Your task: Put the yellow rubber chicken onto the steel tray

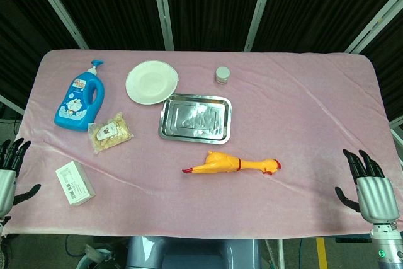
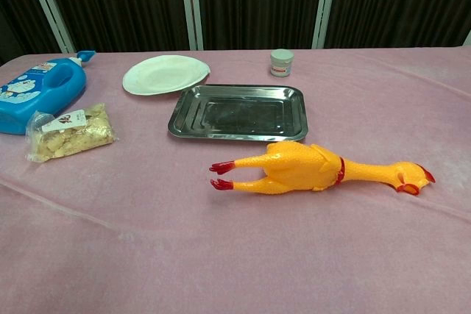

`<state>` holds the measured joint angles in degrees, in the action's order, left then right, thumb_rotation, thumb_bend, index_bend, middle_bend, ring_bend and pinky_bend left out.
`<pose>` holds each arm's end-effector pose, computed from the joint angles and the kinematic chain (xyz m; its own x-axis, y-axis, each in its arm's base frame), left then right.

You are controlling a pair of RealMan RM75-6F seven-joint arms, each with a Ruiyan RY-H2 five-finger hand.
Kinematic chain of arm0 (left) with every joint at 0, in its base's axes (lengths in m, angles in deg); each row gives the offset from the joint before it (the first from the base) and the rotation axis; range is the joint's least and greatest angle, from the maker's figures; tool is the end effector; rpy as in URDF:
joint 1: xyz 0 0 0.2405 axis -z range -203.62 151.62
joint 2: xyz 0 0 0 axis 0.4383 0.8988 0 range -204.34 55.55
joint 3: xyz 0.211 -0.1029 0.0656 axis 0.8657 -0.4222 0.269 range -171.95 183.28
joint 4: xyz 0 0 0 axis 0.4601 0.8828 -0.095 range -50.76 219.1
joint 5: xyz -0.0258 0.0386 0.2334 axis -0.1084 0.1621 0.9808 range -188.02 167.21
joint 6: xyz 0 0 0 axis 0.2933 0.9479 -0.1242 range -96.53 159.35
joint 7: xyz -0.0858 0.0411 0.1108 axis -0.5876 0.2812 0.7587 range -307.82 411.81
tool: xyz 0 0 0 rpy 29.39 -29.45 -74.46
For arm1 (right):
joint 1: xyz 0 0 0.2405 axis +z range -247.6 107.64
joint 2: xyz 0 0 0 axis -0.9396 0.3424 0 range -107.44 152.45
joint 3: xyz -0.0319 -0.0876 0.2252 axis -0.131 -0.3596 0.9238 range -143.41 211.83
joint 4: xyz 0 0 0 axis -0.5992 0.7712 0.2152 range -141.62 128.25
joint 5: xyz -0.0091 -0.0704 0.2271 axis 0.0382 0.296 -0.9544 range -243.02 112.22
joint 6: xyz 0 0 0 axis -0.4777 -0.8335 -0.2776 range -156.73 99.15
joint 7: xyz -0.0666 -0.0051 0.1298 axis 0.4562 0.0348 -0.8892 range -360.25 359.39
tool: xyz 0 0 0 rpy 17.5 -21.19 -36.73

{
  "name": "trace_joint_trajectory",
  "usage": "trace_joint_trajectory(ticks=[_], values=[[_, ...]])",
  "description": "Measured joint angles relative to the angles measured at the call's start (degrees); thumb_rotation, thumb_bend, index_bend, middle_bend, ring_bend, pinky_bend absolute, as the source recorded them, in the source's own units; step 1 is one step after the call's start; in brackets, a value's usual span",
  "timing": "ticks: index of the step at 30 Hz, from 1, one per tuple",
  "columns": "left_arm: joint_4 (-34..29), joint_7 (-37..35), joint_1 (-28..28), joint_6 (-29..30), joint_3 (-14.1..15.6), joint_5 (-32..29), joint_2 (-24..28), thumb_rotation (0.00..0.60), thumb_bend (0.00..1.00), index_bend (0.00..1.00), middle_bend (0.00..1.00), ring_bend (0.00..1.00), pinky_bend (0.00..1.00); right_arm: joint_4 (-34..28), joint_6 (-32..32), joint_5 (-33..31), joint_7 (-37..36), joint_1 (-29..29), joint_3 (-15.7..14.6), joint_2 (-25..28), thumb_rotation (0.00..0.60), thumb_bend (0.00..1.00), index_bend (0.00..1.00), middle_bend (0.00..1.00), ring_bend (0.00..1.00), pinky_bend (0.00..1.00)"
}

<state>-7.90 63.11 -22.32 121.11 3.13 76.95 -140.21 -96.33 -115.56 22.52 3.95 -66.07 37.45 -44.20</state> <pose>-0.3050 0.1762 0.1278 0.5445 -0.0646 0.8362 0.8379 -0.0026 -0.5458 -0.3124 -0.1810 0.1215 0.4671 0.0294 0.8837 -0.8835 -0.0239 0.4678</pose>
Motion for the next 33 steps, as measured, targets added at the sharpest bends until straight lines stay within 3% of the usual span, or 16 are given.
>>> trace_joint_trajectory(ticks=[15,22,33], values=[[-1.4,0.1,-1.5,0.9,1.1,0.4,1.0,0.6,0.0,0.09,0.06,0.0,0.0,1.7,-1.6,1.8,-3.0,-0.6,-0.5,0.2,0.6,0.31,0.0,0.16,0.11,0.18],[-1.7,0.2,-1.7,1.2,1.1,0.7,1.1,0.6,0.0,0.09,0.06,0.0,0.0,2.0,-2.0,2.2,-4.7,-0.6,-0.5,0.4,0.6,0.31,0.0,0.16,0.14,0.23],[-2.3,0.2,-1.5,0.3,1.1,0.5,1.7,0.6,0.0,0.1,0.07,0.0,0.0,1.8,0.4,5.0,-8.1,2.7,-0.1,1.0,0.6,0.31,0.12,0.2,0.22,0.31]])
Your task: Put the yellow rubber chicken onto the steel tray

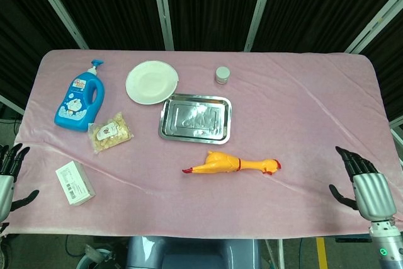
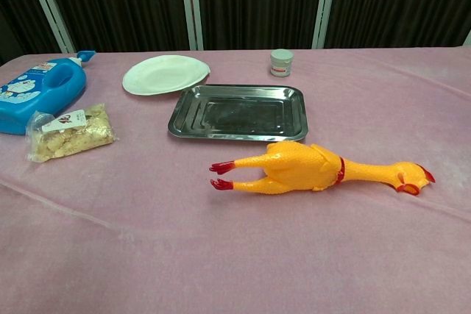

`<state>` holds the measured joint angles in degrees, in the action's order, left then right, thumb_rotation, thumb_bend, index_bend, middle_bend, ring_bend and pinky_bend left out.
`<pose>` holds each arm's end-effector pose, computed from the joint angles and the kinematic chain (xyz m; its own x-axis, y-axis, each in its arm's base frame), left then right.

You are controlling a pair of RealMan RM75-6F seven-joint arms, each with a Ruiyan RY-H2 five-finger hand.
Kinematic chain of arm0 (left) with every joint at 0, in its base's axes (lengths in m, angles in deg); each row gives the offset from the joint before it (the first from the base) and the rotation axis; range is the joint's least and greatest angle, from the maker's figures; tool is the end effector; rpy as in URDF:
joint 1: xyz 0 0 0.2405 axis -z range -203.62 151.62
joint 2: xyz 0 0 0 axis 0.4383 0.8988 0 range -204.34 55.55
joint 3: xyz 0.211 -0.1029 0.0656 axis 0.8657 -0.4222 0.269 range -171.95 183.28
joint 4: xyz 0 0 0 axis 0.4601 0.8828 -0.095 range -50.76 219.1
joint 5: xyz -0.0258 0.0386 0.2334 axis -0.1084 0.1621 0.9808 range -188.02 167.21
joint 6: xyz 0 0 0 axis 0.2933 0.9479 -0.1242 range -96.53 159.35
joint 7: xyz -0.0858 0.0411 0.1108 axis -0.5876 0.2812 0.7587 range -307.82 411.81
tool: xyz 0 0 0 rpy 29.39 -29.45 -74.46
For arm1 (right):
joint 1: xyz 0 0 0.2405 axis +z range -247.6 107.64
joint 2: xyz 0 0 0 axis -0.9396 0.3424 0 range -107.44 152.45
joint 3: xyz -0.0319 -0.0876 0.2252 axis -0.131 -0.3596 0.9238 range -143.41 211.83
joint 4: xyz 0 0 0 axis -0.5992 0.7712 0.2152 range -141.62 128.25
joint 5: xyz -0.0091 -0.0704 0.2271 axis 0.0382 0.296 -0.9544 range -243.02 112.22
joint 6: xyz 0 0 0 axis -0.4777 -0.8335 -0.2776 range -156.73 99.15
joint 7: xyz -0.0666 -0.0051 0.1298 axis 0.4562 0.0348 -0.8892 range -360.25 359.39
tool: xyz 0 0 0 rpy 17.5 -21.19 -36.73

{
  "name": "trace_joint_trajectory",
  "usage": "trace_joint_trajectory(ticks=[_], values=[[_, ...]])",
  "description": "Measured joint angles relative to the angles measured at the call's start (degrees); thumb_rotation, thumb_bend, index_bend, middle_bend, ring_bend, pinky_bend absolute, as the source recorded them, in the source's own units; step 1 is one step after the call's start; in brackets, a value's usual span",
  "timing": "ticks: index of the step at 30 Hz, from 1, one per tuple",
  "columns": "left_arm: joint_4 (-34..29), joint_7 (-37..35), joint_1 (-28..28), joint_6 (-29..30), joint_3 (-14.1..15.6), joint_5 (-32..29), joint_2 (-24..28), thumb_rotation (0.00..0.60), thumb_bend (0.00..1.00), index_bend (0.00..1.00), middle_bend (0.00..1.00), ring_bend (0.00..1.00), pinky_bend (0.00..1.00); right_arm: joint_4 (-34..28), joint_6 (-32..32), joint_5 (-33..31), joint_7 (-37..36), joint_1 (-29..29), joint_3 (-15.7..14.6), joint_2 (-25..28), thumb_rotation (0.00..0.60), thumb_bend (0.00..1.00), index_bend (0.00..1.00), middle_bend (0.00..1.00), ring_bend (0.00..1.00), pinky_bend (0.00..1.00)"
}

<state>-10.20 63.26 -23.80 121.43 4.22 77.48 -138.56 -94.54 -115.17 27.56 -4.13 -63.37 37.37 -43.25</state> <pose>-0.3038 0.1637 0.1306 0.5395 -0.0388 0.8411 0.8418 0.0070 -0.5397 -0.3014 -0.1949 0.1236 0.3874 0.0337 0.9213 -0.9087 -0.1546 0.3878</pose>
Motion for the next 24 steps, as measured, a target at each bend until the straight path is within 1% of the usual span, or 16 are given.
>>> trace_joint_trajectory(ticks=[4,7,14,19,24], values=[[-0.3,0.0,0.1,-0.3,0.0,-0.1,0.2,0.6,0.0,0.1,0.07,0.0,0.0,-0.8,4.8,0.4,-1.6,4.1,0.8,0.5,0.6,0.31,0.18,0.24,0.25,0.35],[-0.5,0.0,0.1,-0.4,0.0,0.0,0.4,0.6,0.0,0.1,0.07,0.0,0.0,-1.1,8.9,0.0,-2.7,7.0,1.4,0.6,0.6,0.31,0.21,0.26,0.27,0.36],[-0.5,-0.3,0.0,-0.7,-0.1,-0.5,0.7,0.6,0.0,0.1,0.07,0.0,0.0,-0.7,20.6,-3.0,-3.6,13.0,2.2,-0.1,0.6,0.31,0.22,0.26,0.28,0.37],[-0.9,-0.1,0.2,-1.4,-0.1,-0.9,0.9,0.6,0.0,0.1,0.07,0.0,0.0,1.0,28.4,-5.8,-2.8,17.5,2.3,-2.6,0.6,0.31,0.23,0.27,0.29,0.38],[-1.1,-0.2,0.3,-1.8,-0.1,-1.2,1.0,0.6,0.0,0.1,0.07,0.0,0.0,4.0,33.0,-8.7,-1.7,21.2,2.6,-6.2,0.6,0.31,0.25,0.28,0.31,0.39]])
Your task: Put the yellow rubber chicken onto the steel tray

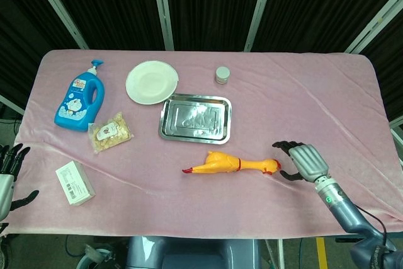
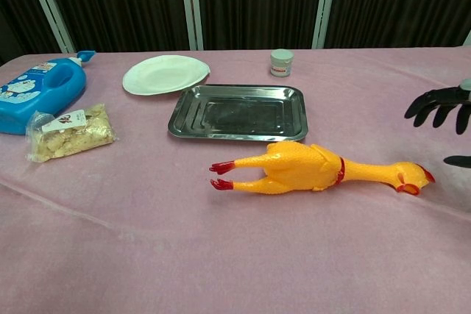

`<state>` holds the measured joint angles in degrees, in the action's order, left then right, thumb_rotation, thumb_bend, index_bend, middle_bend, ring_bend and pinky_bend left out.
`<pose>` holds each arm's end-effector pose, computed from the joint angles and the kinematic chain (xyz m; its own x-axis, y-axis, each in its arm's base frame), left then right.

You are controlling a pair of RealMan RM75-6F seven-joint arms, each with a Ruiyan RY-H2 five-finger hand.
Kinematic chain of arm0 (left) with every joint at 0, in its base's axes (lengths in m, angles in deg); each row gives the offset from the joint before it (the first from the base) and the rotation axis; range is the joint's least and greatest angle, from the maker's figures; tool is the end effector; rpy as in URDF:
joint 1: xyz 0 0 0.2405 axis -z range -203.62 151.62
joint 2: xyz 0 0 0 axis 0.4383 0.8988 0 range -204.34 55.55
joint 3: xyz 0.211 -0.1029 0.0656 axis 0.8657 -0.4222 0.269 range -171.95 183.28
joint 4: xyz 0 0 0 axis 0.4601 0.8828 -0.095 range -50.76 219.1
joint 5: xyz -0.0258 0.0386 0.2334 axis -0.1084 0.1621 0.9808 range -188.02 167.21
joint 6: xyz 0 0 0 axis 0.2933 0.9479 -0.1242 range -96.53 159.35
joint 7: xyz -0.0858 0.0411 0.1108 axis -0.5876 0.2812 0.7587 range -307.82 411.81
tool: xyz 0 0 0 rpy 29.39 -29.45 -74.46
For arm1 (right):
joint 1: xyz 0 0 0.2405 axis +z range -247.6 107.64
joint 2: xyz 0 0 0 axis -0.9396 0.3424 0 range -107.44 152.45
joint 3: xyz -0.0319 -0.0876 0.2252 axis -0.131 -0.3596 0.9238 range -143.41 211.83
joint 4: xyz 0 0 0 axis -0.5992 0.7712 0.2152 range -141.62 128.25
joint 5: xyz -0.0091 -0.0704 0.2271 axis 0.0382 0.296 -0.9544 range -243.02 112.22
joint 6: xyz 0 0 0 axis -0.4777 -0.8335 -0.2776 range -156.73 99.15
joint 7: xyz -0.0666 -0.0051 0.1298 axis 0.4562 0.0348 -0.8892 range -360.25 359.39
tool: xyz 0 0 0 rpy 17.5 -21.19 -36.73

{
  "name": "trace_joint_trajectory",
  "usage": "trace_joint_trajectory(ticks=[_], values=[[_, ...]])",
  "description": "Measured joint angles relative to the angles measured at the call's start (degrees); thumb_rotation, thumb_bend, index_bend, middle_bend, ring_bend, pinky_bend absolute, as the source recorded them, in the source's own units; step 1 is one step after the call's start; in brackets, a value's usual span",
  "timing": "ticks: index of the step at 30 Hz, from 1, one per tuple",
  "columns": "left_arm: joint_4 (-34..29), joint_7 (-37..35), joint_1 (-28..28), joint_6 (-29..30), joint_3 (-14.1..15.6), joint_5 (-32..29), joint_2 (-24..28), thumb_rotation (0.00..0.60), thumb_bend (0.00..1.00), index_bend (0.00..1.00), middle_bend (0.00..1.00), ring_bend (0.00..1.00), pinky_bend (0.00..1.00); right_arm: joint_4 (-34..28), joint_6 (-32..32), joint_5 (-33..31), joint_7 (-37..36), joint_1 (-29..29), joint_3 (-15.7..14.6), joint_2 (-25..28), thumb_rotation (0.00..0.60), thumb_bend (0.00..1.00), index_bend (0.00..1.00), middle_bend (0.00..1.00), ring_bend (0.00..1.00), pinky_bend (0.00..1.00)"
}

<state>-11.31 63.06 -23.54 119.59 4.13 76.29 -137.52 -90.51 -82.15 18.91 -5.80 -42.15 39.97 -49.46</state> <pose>-0.3051 0.1654 0.1314 0.5352 -0.0073 0.8447 0.8447 0.0169 -0.5350 -0.2593 -0.3045 0.0370 0.4142 -0.3440 0.8427 -0.8993 -0.2976 0.3206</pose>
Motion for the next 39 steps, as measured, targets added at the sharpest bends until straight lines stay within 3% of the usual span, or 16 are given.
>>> trace_joint_trajectory(ticks=[7,21,39], values=[[0.1,-0.6,0.0,-0.4,0.1,-0.4,0.2,0.6,0.0,0.1,0.06,0.0,0.0,3.4,3.9,-2.2,2.2,3.4,0.1,-4.1,0.6,0.31,0.29,0.31,0.33,0.4],[1.3,-1.6,0.5,-2.0,0.0,-1.1,-0.4,0.6,0.0,0.1,0.06,0.0,0.0,3.1,7.2,-5.0,6.0,7.0,0.1,-7.4,0.6,0.31,0.29,0.31,0.34,0.41],[4.4,-5.1,0.6,-3.4,0.1,-2.4,-1.5,0.6,0.0,0.1,0.06,0.0,0.0,5.6,8.6,-8.1,8.6,9.4,0.2,-12.1,0.6,0.31,0.41,0.36,0.4,0.46]])
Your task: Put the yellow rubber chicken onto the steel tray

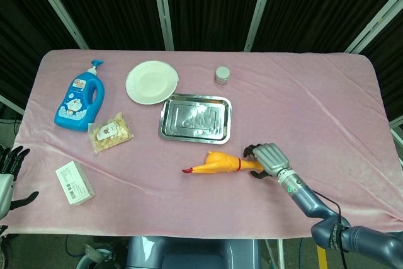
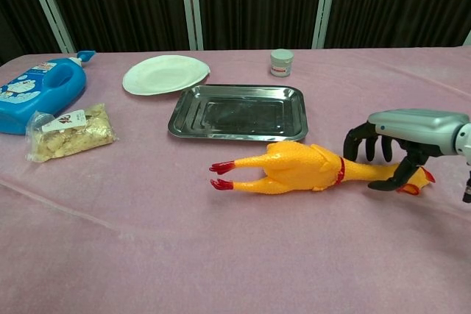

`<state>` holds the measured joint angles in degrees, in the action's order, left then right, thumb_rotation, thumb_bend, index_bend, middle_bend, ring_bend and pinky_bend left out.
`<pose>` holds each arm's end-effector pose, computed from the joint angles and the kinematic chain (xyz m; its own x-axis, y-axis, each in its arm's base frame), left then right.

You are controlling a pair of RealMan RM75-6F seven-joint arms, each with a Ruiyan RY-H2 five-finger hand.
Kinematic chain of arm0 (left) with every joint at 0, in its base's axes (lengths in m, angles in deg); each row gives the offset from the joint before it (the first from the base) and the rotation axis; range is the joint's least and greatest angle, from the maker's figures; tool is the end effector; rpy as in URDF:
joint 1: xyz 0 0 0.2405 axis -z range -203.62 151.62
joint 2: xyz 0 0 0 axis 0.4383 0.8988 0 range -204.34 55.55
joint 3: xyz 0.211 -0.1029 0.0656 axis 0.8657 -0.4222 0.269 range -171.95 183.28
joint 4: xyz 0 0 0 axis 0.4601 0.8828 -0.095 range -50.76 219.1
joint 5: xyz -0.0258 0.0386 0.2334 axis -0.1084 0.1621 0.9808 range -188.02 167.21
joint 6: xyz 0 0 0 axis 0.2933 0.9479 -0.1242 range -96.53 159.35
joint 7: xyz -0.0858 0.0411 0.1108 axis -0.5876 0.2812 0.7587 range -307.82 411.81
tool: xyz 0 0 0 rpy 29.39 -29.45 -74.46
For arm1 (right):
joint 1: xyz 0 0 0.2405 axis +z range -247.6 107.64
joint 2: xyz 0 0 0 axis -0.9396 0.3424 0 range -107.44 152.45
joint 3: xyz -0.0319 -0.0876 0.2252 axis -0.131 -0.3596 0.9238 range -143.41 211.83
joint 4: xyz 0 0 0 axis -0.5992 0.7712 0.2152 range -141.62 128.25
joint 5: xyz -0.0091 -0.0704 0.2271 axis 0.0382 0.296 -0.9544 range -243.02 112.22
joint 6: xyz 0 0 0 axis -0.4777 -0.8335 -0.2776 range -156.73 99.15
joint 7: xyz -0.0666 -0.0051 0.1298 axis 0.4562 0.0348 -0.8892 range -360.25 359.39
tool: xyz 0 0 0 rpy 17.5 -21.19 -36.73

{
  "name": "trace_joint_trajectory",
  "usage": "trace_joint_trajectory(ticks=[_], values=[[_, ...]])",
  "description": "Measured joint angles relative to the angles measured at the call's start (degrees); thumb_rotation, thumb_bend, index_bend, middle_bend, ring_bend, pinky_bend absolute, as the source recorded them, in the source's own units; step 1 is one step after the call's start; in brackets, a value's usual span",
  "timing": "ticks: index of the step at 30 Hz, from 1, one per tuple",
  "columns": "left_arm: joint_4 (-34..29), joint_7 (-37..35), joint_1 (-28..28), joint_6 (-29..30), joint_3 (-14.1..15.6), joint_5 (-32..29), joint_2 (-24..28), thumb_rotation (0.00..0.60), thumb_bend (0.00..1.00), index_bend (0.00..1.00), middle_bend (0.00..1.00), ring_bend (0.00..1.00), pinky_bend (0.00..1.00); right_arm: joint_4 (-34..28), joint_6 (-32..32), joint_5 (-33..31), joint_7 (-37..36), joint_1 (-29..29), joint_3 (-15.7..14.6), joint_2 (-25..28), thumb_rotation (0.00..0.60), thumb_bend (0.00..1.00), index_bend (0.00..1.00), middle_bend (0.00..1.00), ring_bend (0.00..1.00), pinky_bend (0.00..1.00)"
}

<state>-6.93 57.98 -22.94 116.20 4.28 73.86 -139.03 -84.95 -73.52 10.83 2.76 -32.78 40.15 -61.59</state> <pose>-0.3267 0.1684 0.1250 0.4978 0.0499 0.8659 0.8649 0.0459 -0.4998 -0.2125 -0.3287 -0.0405 0.4658 -0.4307 0.7730 -0.8703 -0.3809 0.3122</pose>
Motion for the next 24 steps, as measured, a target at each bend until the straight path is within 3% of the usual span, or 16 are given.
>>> trace_joint_trajectory(ticks=[13,24], values=[[1.5,-3.0,-0.5,0.2,0.6,0.6,-0.2,0.6,0.0,0.1,0.06,0.0,0.0,4.5,-0.8,2.1,-3.6,0.6,-0.9,-2.9,0.6,0.48,0.67,0.53,0.55,0.68],[0.4,-4.4,0.5,-0.4,0.9,2.6,0.4,0.6,0.0,0.1,0.07,0.0,0.0,1.6,-3.7,5.4,-10.5,-0.2,-1.6,0.6,0.6,0.54,0.92,0.7,0.72,0.86]])
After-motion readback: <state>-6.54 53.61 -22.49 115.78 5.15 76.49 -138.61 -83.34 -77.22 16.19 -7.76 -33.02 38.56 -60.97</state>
